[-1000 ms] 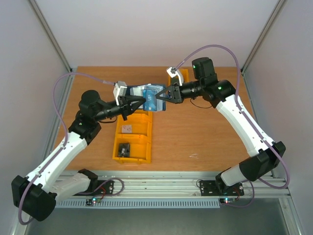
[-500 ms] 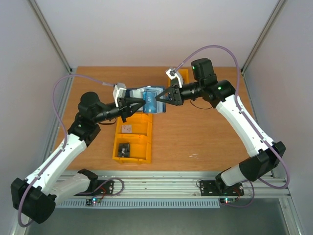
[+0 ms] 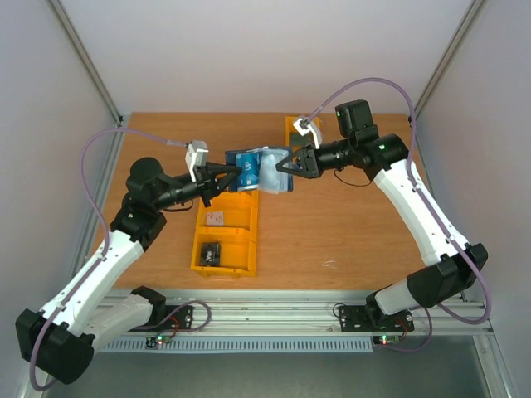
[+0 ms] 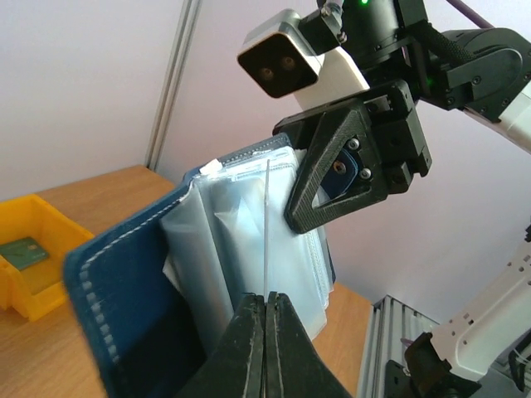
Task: Take the credit cards out of the card holder
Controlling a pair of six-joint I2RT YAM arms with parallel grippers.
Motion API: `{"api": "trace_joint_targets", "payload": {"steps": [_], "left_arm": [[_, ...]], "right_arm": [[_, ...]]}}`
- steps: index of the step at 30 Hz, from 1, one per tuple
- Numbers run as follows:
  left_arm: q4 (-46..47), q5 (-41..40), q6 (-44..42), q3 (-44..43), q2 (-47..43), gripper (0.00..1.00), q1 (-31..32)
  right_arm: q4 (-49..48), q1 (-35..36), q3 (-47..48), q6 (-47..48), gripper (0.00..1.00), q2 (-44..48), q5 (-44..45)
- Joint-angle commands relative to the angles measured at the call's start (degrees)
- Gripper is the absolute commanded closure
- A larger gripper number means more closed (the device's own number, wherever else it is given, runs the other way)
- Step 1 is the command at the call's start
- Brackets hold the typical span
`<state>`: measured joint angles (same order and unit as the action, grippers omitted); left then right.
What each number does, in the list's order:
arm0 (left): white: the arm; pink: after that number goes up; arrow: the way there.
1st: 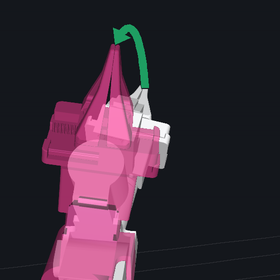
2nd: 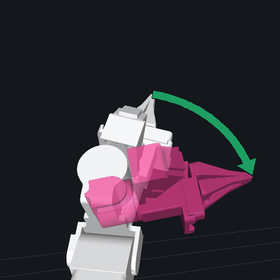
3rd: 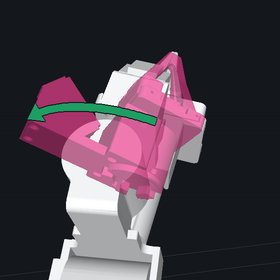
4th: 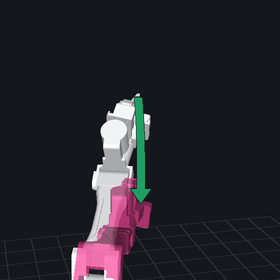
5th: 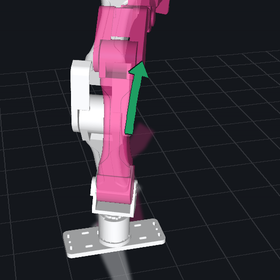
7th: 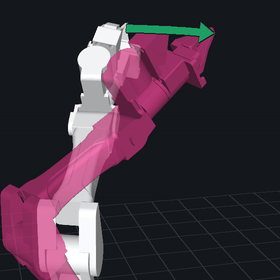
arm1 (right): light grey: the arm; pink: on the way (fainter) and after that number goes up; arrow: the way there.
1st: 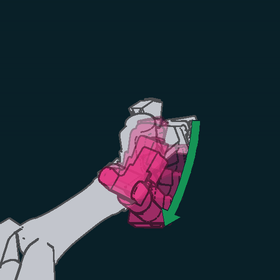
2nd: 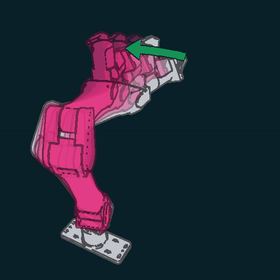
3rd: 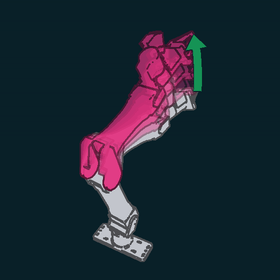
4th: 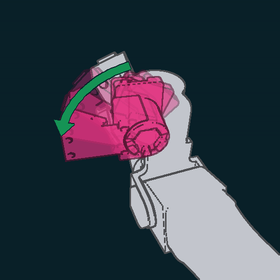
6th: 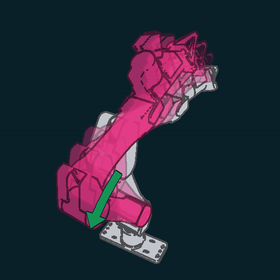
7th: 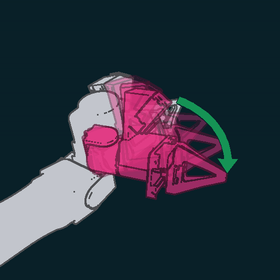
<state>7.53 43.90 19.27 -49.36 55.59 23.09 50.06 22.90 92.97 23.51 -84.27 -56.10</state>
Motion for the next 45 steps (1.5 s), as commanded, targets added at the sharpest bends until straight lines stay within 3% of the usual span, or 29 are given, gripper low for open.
{"api": "trace_joint_targets", "payload": {"steps": [1, 8, 16, 26, 29, 33, 36, 39, 45], "left_arm": [[0.9, -4.2, -0.8, 0.0, -1.1, 1.0, -0.3], [-2.0, -17.2, 0.3, 0.5, -1.7, 1.0, -0.7], [-2.2, -21.8, 0.3, 0.5, -1.7, 1.0, -1.1], [-0.1, -23.3, 0.4, 2.0, -0.8, 1.0, -1.7], [2.5, -24.2, -0.5, 1.9, 0.2, 1.0, -1.8], [5.9, -24.9, -2.3, 1.2, 1.9, 1.0, -1.8], [9.0, -26.3, -3.1, 0.9, 2.6, 1.0, -1.8], [12.4, -26.2, -4.7, 0.2, 4.2, 1.0, -1.8], [14.1, -23.9, -7.0, -1.4, 9.5, 1.0, -2.8]], "right_arm": [[3.4, -2.6, 0.1, 0.4, 0.99, 1.3, 3.5], [7.5, -7.9, -6.9, -5.0, 0.99, -1.7, 14.6], [-1.4, -8.2, -21.5, -10.5, 0.99, -6.9, 11.9], [-1.2, -10.9, -26.6, -6.1, 0.98, -18.3, 10.4], [-0.3, -12.6, -26.5, -6.0, 0.87, -20.6, 11.2], [2.4, -14.9, -25.0, -6.5, 0.54, -20.0, 15.4], [8.0, -15.5, -20.0, -5.8, 0.39, -18.8, 24.1], [10.9, -16.2, -14.3, -5.3, 0.31, -16.5, 29.9], [11.1, -16.6, 1.4, -0.1, 0.29, -15.2, 30.6]]}}
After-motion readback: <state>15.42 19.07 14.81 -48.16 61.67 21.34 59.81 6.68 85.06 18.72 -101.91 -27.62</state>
